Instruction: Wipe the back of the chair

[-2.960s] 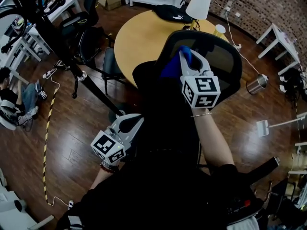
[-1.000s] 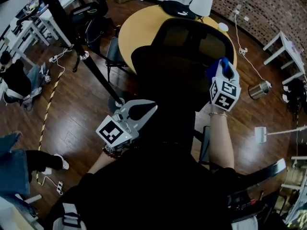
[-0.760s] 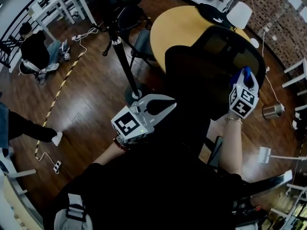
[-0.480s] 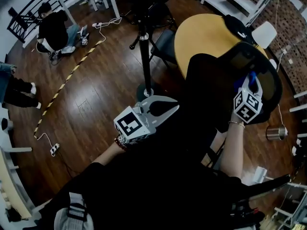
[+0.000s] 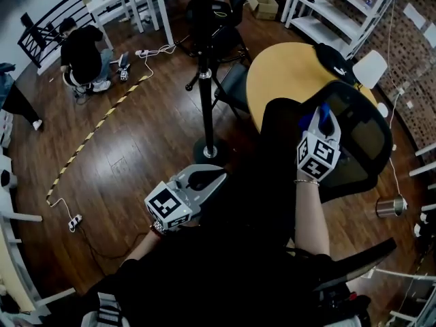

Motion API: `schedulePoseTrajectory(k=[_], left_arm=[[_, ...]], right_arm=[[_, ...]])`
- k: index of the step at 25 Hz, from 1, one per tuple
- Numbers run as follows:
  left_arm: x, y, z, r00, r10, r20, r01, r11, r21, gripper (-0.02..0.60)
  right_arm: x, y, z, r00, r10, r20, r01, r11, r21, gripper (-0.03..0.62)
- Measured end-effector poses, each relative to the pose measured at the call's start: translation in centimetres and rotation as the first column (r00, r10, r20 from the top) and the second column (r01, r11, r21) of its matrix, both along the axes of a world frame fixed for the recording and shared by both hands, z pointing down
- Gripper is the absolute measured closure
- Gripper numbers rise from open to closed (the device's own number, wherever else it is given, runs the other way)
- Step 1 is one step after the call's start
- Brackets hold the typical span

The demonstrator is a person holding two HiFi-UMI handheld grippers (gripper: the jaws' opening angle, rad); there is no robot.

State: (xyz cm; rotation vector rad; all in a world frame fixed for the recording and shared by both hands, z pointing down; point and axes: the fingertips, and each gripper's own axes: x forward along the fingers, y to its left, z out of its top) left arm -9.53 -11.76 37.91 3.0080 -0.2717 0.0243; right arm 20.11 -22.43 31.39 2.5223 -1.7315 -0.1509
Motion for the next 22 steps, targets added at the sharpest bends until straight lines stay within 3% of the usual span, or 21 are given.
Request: schedulePoseTrajectory(k=[3,6,8,10,11,14,16,18,20,22], left_arm=[[1.1,1.9,-0.1,1.0,0.025,-0.013,-0.025,1.0,0.003,0.575],[1.0,2.6,1.3,0.998,0.042,0.041,-0.043,0.999,0.017,0.575],[1.3,2.6,1.6,0.999,0.014,0.046,-0.016,0.999,0.031,0.574],[1.4,2.7,1.2,0.999,-0.038,0.03,0.036,0.998,0.061,0.575],[1.3,3.0,0.8,0.998,-0.064,0.024,0.062,0.995,0.074,0.574],[0.3,5.1,-0.1,0.992,-0.12,0.033,0.116,0.988,0.103,0.574],[0.4,6.8,-0.8,0.99,-0.138,0.035,0.134,0.985,0.106,0.574],[1.1,7.7,-1.0,0.989,-0.146,0.035,0.142,0.985,0.095,0.575],[1.7,8.5,-0.3,0.99,-0.132,0.049,0.129,0.989,0.073,0.575],[2.1,10.3,-0.5,0.996,-0.079,0.035,0.078,0.996,0.034,0.575]], right_arm=[[-0.3,1.1,0.0,1.0,-0.01,0.027,0.01,1.0,0.024,0.56],[-0.1,1.4,2.6,0.996,-0.021,0.081,0.016,0.998,0.065,0.56],[-0.2,0.8,2.7,0.995,-0.05,0.085,0.043,0.996,0.076,0.56],[-1.8,-0.8,1.9,0.988,-0.14,0.057,0.137,0.989,0.053,0.559],[-3.3,-2.0,2.1,0.975,-0.219,0.045,0.218,0.976,0.021,0.559],[-8.8,-3.9,2.9,0.897,-0.439,0.056,0.442,0.895,-0.056,0.557],[-10.6,-2.5,2.4,0.855,-0.515,0.069,0.518,0.855,-0.031,0.556],[-10.5,-0.7,1.7,0.834,-0.547,0.076,0.549,0.836,0.003,0.556],[-8.9,1.8,1.3,0.842,-0.532,0.089,0.532,0.846,0.024,0.556],[-6.6,5.8,1.0,0.875,-0.473,0.103,0.472,0.881,0.031,0.556]])
